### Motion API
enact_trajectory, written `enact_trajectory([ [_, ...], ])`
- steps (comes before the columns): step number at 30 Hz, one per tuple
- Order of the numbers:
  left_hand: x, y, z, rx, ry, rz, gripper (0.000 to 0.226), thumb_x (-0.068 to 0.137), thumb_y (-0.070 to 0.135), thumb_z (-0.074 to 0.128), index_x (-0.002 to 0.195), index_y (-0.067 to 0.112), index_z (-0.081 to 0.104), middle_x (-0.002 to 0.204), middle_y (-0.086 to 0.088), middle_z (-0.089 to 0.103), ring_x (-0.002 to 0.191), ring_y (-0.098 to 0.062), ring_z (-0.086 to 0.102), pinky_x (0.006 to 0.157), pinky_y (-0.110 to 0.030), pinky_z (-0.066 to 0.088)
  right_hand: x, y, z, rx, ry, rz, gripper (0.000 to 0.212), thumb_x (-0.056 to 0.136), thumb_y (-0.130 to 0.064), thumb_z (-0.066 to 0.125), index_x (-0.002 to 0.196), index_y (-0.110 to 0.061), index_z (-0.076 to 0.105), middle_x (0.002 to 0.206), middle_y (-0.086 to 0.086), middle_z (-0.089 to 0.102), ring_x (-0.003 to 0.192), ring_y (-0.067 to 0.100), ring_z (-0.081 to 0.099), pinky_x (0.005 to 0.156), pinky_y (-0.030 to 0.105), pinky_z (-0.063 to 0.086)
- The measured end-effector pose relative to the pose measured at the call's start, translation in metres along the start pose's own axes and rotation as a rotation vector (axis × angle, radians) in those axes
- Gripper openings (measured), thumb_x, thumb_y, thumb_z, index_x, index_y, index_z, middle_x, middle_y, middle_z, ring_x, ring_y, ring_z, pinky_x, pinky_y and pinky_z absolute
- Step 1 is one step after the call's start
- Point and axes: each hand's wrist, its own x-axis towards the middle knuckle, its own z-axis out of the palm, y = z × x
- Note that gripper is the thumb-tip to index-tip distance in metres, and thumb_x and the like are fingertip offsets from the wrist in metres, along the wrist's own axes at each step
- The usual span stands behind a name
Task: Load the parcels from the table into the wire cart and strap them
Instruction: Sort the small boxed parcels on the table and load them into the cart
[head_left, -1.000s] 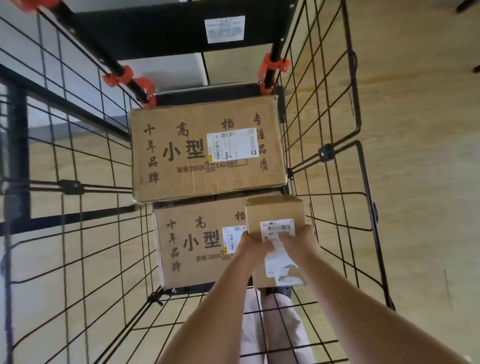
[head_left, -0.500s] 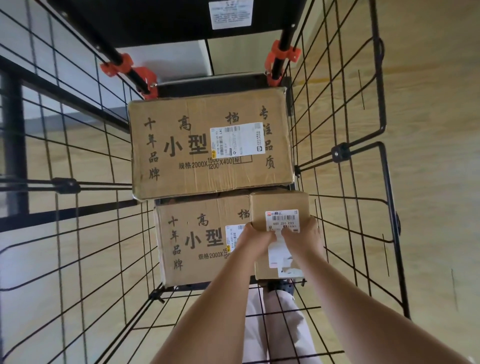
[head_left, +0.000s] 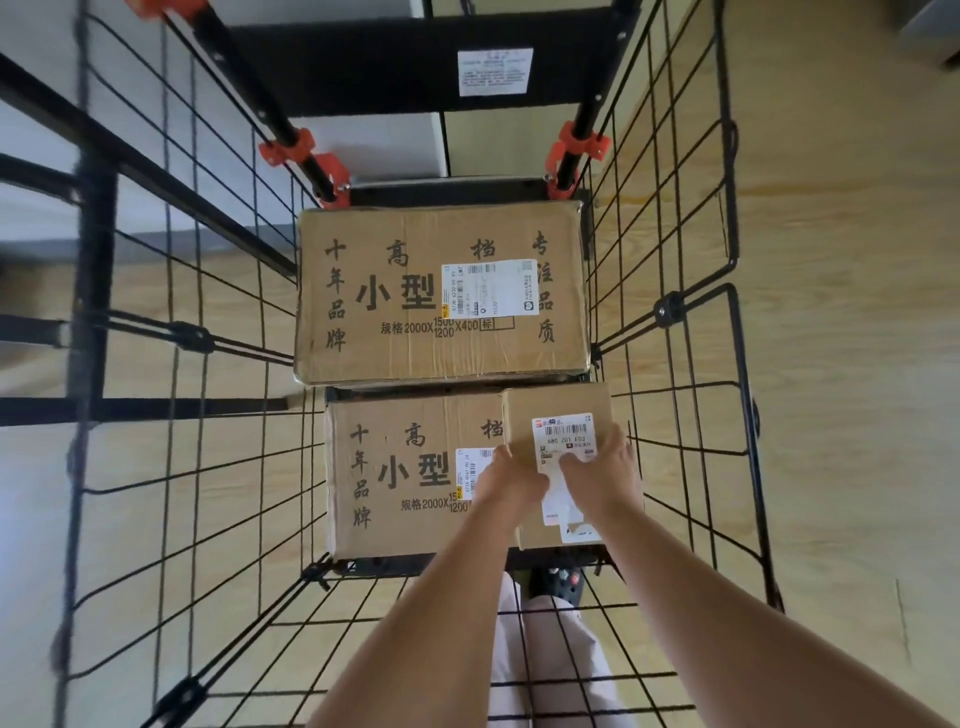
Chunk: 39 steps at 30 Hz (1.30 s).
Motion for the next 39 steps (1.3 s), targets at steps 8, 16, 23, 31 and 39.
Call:
enact_trajectory([
  [8,-0.046,-0.018,-0.011,-0.024,0.090,0.093,0.061,0.093,0.025,0.052,0.149,0.018,0.029,0.130,-0.006,0.056,0.107,-0.022,0.062,0.089,-0.036,0.055,-0.046,-0.007,-0.021,-0.086,-0.064,-0.122,0.075,0.089,-0.019,0.061,0.154,-0.019,0.024,0.146,0.011,0.040,0.127,0.033,0.048,0.098,0.049,0.050],
  [16,-0.115,-0.046,-0.023,0.033,0.176,0.140,0.054,0.091,0.030,0.056,0.142,0.019,0.039,0.127,-0.003,0.059,0.103,-0.018,0.060,0.083,-0.029,0.052,-0.111,-0.013,-0.050,-0.224,-0.160,-0.291,0.071,0.091,-0.024,0.061,0.153,-0.019,0.027,0.144,0.009,0.041,0.121,0.028,0.052,0.096,0.040,0.050],
  [23,-0.189,-0.066,-0.043,0.118,0.330,0.225,0.050,0.092,0.021,0.051,0.141,0.018,0.041,0.132,-0.004,0.056,0.113,-0.022,0.057,0.081,-0.030,0.047,-0.170,-0.019,-0.075,-0.393,-0.176,-0.415,0.052,0.093,-0.029,0.058,0.143,-0.021,0.044,0.134,0.006,0.051,0.105,0.025,0.063,0.083,0.035,0.054],
  [31,-0.257,-0.114,-0.085,0.005,0.538,0.258,0.033,0.089,0.023,0.054,0.122,0.022,0.053,0.114,0.000,0.062,0.096,-0.015,0.057,0.082,-0.030,0.053,-0.238,-0.060,-0.071,-0.447,-0.089,-0.634,0.023,0.094,-0.020,0.052,0.116,-0.025,0.058,0.090,-0.010,0.054,0.069,0.007,0.056,0.054,0.021,0.044],
  [39,-0.288,-0.182,-0.129,-0.133,0.593,0.291,0.050,0.087,0.013,0.058,0.135,0.021,0.048,0.135,-0.003,0.050,0.111,-0.020,0.055,0.091,-0.032,0.053,-0.308,-0.086,-0.029,-0.550,-0.036,-0.823,0.007,0.095,-0.024,0.057,0.097,-0.030,0.060,0.084,-0.017,0.058,0.063,-0.002,0.056,0.046,0.012,0.041],
])
